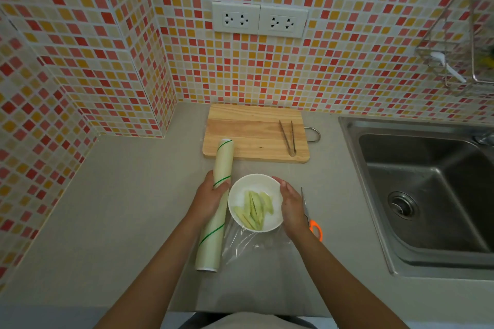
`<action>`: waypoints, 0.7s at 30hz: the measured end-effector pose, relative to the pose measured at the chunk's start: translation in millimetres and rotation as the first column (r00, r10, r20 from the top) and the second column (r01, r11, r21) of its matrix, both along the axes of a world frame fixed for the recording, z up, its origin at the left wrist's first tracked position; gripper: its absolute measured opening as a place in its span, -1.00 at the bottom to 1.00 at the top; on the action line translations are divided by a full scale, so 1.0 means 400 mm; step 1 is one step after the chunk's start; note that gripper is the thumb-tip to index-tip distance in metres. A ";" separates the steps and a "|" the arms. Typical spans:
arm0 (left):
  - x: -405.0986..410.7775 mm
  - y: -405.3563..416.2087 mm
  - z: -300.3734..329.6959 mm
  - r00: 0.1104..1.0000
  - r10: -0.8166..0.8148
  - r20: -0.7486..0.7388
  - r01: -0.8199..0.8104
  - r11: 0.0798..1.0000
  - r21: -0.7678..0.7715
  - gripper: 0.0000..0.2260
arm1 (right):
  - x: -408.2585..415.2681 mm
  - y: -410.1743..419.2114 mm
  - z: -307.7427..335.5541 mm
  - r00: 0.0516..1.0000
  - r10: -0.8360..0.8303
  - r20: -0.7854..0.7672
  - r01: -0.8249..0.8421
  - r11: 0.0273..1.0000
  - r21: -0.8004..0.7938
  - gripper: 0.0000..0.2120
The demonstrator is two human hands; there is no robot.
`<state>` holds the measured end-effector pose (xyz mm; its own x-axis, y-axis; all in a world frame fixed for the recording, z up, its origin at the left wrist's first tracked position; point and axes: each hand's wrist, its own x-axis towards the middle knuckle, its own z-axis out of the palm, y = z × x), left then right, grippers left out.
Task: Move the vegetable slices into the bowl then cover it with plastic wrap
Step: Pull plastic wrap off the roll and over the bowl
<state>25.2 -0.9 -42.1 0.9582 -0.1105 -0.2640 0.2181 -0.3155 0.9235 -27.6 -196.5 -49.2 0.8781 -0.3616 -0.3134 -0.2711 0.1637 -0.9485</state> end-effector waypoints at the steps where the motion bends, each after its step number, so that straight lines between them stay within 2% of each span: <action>1: 0.002 0.007 -0.002 1.000 -0.008 -0.002 0.008 1.000 -0.005 -0.81 | 0.001 0.000 0.000 1.000 -0.005 0.002 0.005 1.000 0.002 -0.70; 3: 0.009 0.020 -0.006 1.000 -0.017 -0.007 0.017 1.000 -0.011 -0.73 | 0.004 0.002 -0.004 1.000 -0.015 0.003 0.015 1.000 0.005 -0.69; 7: 0.008 0.041 -0.015 0.996 0.059 -0.070 -0.058 0.998 0.008 -0.38 | 0.006 0.008 -0.006 1.000 -0.023 0.009 0.023 1.000 0.007 -0.69; 11: 0.001 0.046 -0.027 1.000 0.019 -0.007 -0.019 0.999 -0.026 -0.67 | 0.006 0.013 -0.007 0.999 -0.037 0.017 0.037 0.999 -0.006 -0.69; 14: -0.004 0.047 -0.028 0.999 0.050 -0.019 -0.051 0.997 -0.062 -0.64 | 0.009 0.013 -0.007 0.999 -0.035 0.021 0.035 0.999 -0.019 -0.69; 17: -0.008 0.047 -0.026 0.998 0.054 0.037 -0.052 0.997 -0.065 -0.77 | 0.011 0.012 -0.003 0.999 -0.027 0.033 0.027 1.000 -0.015 -0.68; 21: -0.007 0.052 -0.032 0.995 0.069 0.074 -0.066 0.997 -0.043 -0.82 | 0.012 0.009 0.000 0.999 -0.010 0.043 0.011 1.000 -0.020 -0.68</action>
